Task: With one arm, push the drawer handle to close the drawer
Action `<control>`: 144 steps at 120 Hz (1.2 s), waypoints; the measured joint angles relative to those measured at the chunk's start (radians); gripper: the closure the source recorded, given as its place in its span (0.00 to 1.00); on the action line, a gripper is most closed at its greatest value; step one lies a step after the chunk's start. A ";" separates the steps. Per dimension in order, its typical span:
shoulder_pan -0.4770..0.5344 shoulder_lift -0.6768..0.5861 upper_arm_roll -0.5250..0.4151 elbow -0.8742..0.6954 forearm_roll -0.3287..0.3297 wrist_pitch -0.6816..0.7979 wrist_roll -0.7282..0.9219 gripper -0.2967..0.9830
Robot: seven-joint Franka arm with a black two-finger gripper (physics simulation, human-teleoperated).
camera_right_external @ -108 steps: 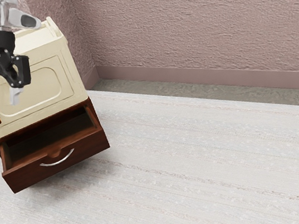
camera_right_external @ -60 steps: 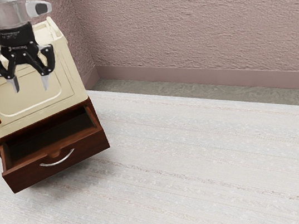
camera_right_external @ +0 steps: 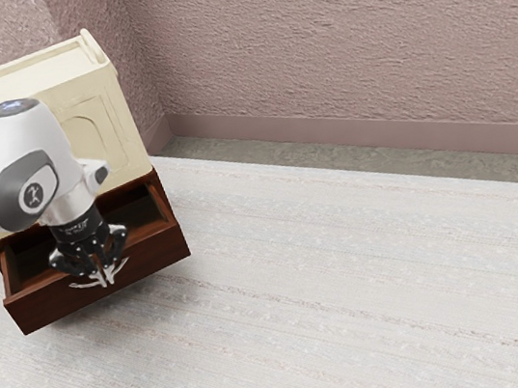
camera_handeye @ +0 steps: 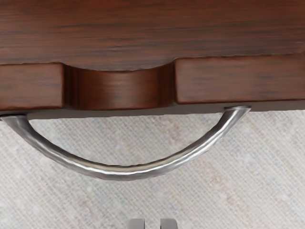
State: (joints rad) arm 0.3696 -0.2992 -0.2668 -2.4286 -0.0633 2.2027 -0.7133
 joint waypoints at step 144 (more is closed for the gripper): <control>0.006 0.030 0.032 -0.155 0.098 0.336 -0.119 0.85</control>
State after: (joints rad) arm 0.3754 -0.2694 -0.2351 -2.5839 0.0344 2.5388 -0.8322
